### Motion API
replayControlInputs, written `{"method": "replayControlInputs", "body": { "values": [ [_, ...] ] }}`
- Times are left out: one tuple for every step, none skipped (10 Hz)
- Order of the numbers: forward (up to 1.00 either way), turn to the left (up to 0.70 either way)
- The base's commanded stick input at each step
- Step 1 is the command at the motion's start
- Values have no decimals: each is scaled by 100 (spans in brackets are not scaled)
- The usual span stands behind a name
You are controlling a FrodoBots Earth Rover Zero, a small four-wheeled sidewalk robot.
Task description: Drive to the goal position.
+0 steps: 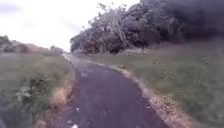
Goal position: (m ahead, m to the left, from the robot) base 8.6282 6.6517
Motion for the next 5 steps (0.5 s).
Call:
{"method": "replayControlInputs", "body": {
  "values": [
    [60,0],
    [60,0],
    [60,0],
    [60,0],
    [60,5]
  ]
}}
